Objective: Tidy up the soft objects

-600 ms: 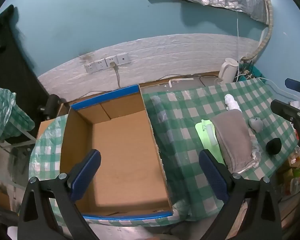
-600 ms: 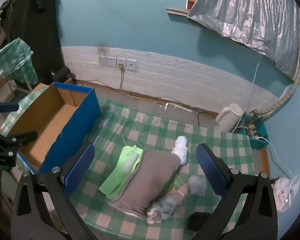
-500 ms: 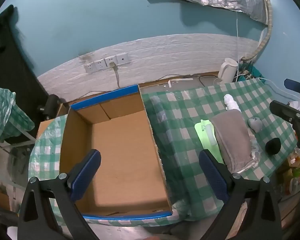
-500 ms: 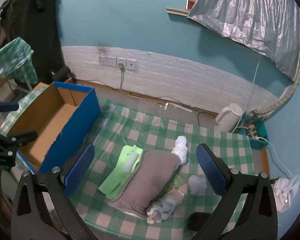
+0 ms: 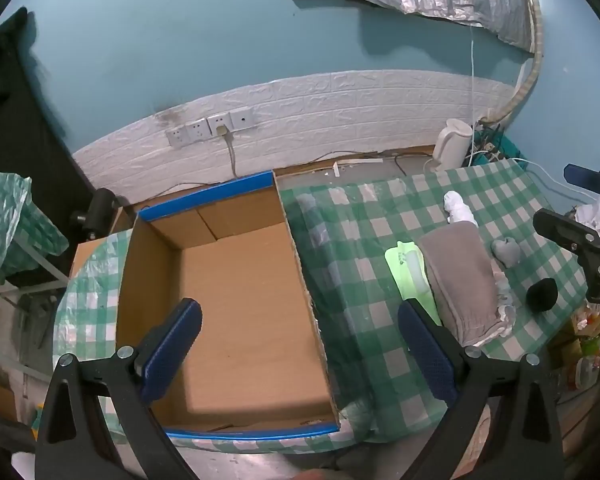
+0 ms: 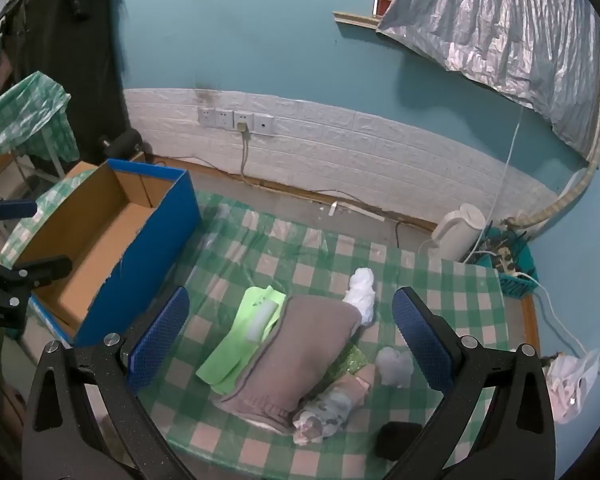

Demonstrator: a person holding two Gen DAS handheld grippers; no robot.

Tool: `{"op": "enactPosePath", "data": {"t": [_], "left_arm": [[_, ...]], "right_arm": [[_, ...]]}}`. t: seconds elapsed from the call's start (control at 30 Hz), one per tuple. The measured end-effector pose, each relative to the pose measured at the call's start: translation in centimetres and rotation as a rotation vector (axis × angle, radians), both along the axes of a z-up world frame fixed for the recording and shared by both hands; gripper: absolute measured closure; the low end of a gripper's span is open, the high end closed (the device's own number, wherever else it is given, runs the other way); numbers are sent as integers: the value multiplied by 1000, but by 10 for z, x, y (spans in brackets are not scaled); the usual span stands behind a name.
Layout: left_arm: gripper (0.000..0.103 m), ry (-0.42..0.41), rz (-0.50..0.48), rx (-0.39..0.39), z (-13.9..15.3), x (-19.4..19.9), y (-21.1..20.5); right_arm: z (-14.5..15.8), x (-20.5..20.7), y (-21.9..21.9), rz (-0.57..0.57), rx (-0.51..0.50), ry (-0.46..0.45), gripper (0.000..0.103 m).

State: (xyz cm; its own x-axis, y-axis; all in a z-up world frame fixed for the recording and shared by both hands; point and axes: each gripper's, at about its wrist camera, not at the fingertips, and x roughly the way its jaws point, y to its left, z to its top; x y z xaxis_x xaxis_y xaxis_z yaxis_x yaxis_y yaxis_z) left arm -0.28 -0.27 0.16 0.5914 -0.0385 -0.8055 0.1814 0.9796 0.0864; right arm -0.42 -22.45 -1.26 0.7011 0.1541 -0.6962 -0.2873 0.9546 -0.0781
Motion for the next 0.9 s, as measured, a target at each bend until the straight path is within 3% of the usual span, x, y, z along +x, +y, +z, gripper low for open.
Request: {"op": "enactPosePath", "data": {"t": [0.9], "left_arm": [[4, 2, -1, 1, -1, 0, 1]], "right_arm": [[-3, 0, 1, 0, -4, 7, 1]]}}
